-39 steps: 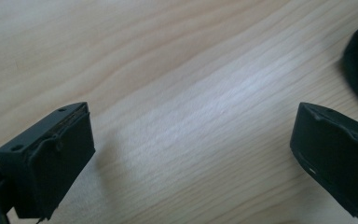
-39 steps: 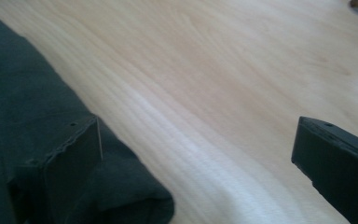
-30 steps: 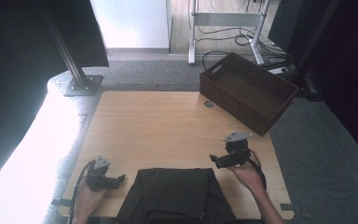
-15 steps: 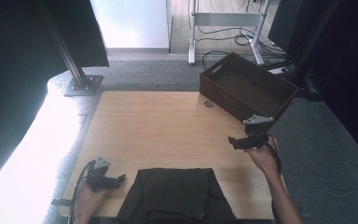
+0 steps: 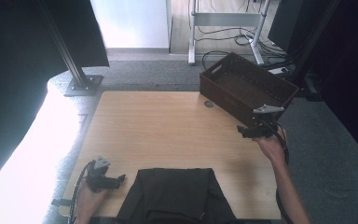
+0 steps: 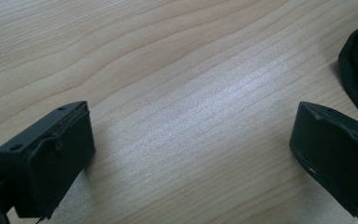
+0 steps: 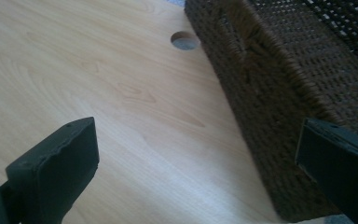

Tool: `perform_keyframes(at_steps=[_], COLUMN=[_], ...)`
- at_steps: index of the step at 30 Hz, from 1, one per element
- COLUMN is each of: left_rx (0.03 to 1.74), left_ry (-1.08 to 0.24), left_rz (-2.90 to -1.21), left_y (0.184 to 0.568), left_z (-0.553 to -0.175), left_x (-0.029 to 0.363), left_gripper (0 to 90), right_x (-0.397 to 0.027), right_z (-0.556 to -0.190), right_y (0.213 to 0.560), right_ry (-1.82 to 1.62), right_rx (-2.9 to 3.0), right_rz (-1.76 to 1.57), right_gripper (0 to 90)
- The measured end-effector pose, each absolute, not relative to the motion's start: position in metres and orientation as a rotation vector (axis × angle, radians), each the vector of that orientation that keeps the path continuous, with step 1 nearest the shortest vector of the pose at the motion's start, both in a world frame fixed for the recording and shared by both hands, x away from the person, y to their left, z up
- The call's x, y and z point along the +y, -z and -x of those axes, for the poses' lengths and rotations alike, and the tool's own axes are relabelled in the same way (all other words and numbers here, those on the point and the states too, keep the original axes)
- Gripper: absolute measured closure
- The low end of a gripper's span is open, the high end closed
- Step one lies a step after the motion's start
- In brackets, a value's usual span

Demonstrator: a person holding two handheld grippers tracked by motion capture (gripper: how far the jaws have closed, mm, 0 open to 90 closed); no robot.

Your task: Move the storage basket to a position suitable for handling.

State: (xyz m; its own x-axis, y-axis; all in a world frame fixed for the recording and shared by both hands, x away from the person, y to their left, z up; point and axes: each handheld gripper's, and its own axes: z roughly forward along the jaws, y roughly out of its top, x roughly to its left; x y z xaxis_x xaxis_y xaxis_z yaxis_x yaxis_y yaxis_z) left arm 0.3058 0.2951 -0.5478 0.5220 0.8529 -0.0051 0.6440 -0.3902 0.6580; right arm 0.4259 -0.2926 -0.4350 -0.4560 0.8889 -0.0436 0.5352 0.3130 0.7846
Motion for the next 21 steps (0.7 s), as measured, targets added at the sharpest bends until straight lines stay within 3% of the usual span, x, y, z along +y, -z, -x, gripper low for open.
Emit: perform_keyframes(at_steps=[21], left_rx=[1.213], left_ry=[-0.449], left_rz=[-2.158], left_y=[0.548], left_z=[-0.306], left_x=[0.295], left_gripper=[0.0], right_x=[-0.318], right_z=[-0.460], right_y=[0.435], right_ry=[-0.951], right_rx=[2.068], right_rz=[-1.334], right_gripper=[0.0])
